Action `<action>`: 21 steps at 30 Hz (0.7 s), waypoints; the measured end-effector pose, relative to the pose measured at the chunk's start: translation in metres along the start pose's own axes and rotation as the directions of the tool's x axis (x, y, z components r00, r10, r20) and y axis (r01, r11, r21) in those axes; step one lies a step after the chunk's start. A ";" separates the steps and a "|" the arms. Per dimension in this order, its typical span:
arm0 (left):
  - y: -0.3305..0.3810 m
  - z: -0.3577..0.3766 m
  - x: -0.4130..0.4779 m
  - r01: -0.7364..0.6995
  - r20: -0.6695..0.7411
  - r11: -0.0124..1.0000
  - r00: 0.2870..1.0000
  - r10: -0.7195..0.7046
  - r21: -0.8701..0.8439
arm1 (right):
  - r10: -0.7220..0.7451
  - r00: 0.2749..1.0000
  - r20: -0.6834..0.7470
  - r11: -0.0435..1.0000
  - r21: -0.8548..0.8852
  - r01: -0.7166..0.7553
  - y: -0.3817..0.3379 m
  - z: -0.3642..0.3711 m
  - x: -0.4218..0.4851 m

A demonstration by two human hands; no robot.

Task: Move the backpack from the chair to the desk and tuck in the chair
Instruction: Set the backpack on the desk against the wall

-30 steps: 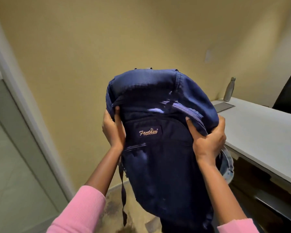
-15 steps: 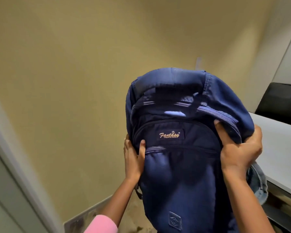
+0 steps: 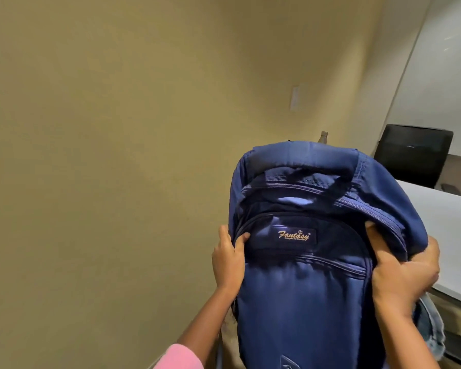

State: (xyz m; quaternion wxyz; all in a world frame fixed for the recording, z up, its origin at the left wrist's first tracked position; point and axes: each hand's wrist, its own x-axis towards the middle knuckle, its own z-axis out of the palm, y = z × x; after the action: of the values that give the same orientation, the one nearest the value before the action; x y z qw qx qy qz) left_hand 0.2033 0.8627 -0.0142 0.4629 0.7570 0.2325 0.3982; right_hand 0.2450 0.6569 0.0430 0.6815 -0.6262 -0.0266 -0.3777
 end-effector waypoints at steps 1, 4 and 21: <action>-0.003 0.000 0.014 -0.009 0.012 1.000 1.000 0.009 -0.005 | 0.004 1.000 -0.012 1.000 0.005 -0.004 0.001 0.012 0.000; -0.005 0.000 0.056 -0.053 0.033 0.998 0.998 0.053 -0.025 | 0.024 0.999 -0.038 0.999 0.031 -0.023 0.006 0.044 0.004; -0.012 0.086 0.214 -0.200 -0.010 0.980 0.980 0.200 0.000 | 0.051 0.998 -0.046 0.994 0.097 -0.047 0.081 0.172 0.087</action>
State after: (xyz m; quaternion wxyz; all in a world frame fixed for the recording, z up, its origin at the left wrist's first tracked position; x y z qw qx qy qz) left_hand 0.3972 0.9777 0.0362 0.4199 0.7742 0.1574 0.4467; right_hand 0.4268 0.7600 0.0565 0.7202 -0.5840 -0.0129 -0.3742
